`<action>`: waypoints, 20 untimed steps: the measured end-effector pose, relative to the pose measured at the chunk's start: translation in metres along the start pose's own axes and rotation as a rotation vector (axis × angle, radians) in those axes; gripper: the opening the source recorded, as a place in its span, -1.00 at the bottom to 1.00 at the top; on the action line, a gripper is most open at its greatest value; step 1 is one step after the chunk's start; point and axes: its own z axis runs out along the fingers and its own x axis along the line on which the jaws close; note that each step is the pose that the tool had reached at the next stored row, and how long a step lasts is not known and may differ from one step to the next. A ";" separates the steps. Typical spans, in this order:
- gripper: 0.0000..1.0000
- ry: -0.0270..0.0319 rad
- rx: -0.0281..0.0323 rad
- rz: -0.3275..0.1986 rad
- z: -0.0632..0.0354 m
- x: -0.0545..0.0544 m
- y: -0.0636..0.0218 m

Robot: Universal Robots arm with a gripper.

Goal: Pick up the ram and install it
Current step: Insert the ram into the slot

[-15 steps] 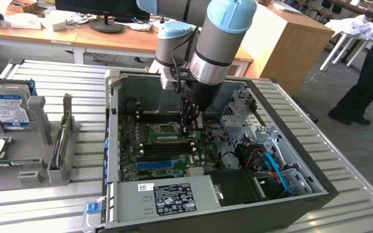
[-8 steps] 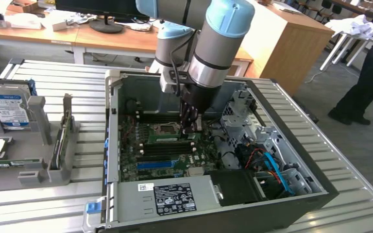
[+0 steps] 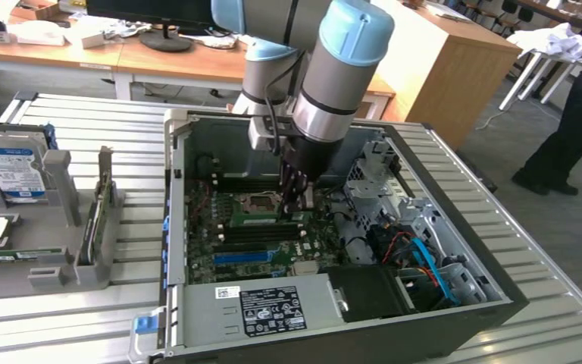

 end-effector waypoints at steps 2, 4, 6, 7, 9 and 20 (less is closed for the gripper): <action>-0.76 0.0001 0.0000 0.000 0.0019 0.000 -0.0001; -0.76 0.0001 0.0000 0.000 0.0033 0.000 -0.0002; -0.76 0.0003 -0.0001 0.000 0.0032 0.000 -0.0002; -0.76 0.0003 -0.0001 0.000 0.0032 0.000 -0.0002; -0.76 0.0001 0.0000 0.000 0.0033 0.000 0.0001; -0.76 -0.0002 0.0002 0.000 0.0045 -0.001 0.0023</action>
